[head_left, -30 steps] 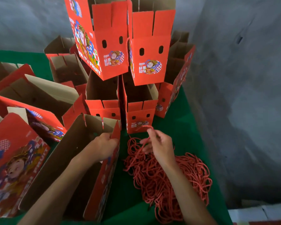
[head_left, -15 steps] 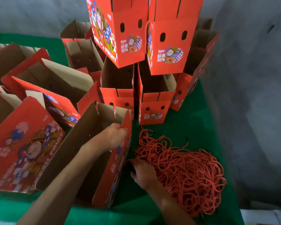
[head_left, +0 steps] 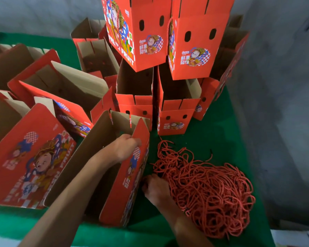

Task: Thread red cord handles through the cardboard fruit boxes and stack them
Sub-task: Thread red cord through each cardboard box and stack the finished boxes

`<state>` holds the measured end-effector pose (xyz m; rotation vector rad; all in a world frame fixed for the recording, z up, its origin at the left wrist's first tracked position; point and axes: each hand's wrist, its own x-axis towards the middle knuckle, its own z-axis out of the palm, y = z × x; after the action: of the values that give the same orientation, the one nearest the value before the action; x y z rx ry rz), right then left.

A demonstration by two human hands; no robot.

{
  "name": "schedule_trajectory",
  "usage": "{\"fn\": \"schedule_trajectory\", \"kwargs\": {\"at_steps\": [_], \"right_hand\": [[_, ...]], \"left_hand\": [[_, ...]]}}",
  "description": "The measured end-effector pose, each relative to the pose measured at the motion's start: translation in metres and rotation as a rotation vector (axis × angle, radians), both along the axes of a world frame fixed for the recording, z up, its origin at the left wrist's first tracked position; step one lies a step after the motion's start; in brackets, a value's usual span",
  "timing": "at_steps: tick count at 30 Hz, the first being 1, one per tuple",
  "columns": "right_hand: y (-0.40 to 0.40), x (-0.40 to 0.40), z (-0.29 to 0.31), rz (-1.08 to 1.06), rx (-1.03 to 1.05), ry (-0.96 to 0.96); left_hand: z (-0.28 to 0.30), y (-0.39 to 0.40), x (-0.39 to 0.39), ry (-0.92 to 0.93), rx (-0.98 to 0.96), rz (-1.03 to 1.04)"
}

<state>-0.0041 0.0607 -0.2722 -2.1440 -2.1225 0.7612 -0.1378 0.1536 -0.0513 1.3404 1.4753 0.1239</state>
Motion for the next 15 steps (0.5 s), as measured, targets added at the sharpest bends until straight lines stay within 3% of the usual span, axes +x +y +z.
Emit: {"fn": "schedule_trajectory", "kwargs": {"at_steps": [3, 11, 15], "right_hand": [[0.003, -0.001, 0.004, -0.022, -0.065, 0.032], [0.016, 0.004, 0.013, -0.236, -0.262, 0.350], [0.018, 0.007, 0.017, -0.505, -0.246, 0.632]], "left_hand": [[-0.005, 0.004, -0.007, -0.035, -0.037, 0.014], [-0.009, 0.007, -0.012, -0.070, -0.065, 0.007], [-0.011, 0.007, -0.011, -0.074, -0.057, 0.039]]}}
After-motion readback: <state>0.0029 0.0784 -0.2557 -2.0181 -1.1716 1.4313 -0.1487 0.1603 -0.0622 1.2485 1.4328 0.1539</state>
